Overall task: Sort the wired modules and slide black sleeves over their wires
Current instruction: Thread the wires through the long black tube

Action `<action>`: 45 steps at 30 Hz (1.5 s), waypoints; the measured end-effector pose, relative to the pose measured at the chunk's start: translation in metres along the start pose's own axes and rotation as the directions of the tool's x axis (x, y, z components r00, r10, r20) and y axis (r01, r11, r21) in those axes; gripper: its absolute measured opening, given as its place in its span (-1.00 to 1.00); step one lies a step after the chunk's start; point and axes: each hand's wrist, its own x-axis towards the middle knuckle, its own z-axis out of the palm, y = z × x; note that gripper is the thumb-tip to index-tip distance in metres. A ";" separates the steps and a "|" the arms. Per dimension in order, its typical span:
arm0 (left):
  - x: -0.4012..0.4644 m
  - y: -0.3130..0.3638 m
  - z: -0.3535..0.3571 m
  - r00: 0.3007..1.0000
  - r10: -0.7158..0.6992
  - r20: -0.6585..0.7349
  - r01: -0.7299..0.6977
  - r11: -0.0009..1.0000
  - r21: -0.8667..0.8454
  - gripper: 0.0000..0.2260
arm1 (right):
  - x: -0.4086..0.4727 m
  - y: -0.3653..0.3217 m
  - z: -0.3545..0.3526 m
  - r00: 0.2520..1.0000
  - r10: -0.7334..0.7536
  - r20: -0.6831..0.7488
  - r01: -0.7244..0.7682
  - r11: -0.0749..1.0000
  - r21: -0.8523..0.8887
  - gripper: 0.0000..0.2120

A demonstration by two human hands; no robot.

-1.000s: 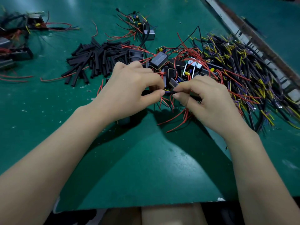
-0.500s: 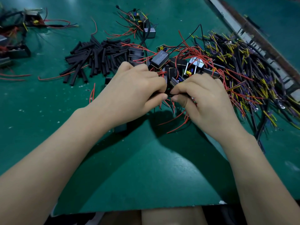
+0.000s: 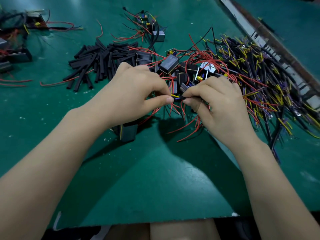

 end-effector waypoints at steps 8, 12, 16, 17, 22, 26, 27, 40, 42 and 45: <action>-0.001 0.002 -0.001 0.999 0.013 0.037 -0.012 1.000 -0.016 -0.77 | 0.001 -0.006 0.000 0.997 -0.013 -0.074 0.011 0.999 -0.030 -0.88; 0.000 0.006 0.007 0.996 -0.085 -0.021 0.085 0.996 -0.001 -0.71 | 0.002 -0.003 0.000 0.998 0.008 -0.064 -0.008 1.000 0.001 -0.87; 0.004 0.011 0.014 0.976 -0.207 -0.068 0.206 0.978 -0.020 -0.70 | 0.001 -0.002 0.000 0.997 0.038 -0.062 -0.035 0.998 0.046 -0.87; 0.004 0.011 0.014 0.976 -0.210 -0.059 0.210 0.978 -0.001 -0.68 | 0.001 -0.002 0.000 0.997 0.041 -0.061 -0.038 0.998 0.043 -0.87; 0.001 0.008 0.015 0.990 -0.122 -0.069 0.127 0.988 0.088 -0.77 | 0.001 -0.005 0.004 0.999 0.013 -0.038 -0.011 0.999 0.041 -0.88; 0.002 0.008 0.018 0.988 -0.128 -0.086 0.128 0.992 -0.005 -0.80 | 0.000 -0.006 0.007 0.999 0.022 -0.041 -0.019 0.997 0.072 -0.88; 0.002 0.008 0.018 0.985 -0.142 -0.099 0.141 0.990 -0.017 -0.80 | 0.000 -0.006 0.007 0.998 0.036 -0.042 -0.032 0.996 0.089 -0.89; 0.002 -0.001 0.001 0.985 -0.164 -0.047 0.166 0.985 0.047 -0.70 | 0.001 -0.001 0.005 0.996 0.085 -0.032 -0.076 0.976 0.202 -0.89; 0.001 -0.001 0.003 0.990 -0.113 -0.083 0.118 0.991 0.062 -0.76 | 0.001 0.001 0.005 0.997 0.075 -0.029 -0.068 0.979 0.191 -0.89; -0.001 0.001 0.008 0.989 -0.051 -0.137 0.066 0.992 0.107 -0.75 | 0.000 0.002 0.005 0.998 0.054 -0.018 -0.050 0.983 0.179 -0.90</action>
